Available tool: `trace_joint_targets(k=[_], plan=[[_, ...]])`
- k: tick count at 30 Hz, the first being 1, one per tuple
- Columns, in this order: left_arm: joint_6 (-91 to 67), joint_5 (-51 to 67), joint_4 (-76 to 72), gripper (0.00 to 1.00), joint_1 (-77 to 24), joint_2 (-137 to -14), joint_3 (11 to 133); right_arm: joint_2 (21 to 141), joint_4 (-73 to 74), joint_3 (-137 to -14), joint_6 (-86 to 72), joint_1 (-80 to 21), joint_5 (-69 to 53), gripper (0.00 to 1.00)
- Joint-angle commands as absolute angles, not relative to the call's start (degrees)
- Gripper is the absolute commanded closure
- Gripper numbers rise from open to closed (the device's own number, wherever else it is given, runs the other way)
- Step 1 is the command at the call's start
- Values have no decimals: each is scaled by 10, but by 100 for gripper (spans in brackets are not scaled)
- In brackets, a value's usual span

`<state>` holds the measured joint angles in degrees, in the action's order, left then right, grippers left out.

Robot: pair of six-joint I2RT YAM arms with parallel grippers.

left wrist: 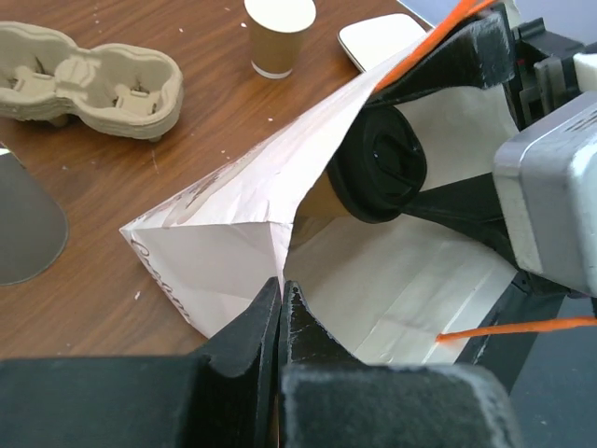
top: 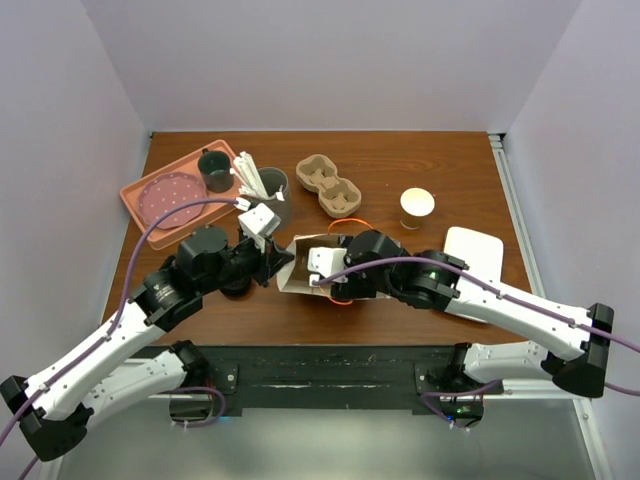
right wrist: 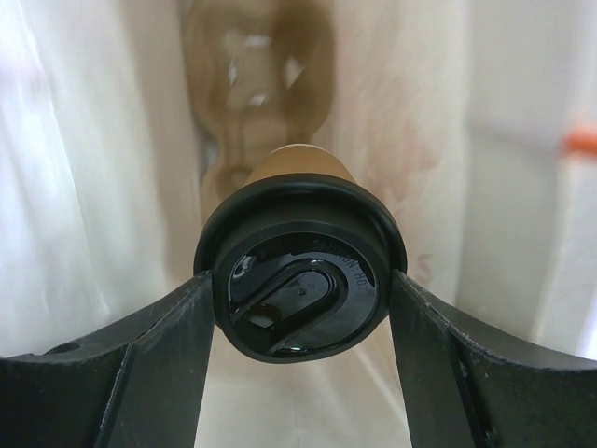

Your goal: Pack the takeout coffee

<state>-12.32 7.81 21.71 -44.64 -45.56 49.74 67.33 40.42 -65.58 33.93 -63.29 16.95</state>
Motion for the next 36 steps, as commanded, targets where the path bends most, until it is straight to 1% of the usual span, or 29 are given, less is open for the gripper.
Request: trace_joint_targets(k=[1,3,6,9,16,22,30,36], plan=[[-91,56,171,100,-444,-438,488,644,456,-674,350,-631,189,73],[-81,48,148,100,-444,-429,478,639,466,-664,366,-631,188,72],[-74,56,139,100,-444,-431,477,649,468,-665,378,-632,216,74],[-57,68,130,100,-446,-427,479,656,458,-660,391,-634,209,74],[-16,93,124,100,-445,-433,496,704,447,-681,404,-633,213,75],[-4,113,135,100,-445,-432,498,725,372,-678,394,-634,230,76],[-9,111,144,100,-444,-435,502,719,298,-622,398,-630,218,75],[-3,108,149,100,-444,-441,503,713,268,-595,394,-599,218,76]])
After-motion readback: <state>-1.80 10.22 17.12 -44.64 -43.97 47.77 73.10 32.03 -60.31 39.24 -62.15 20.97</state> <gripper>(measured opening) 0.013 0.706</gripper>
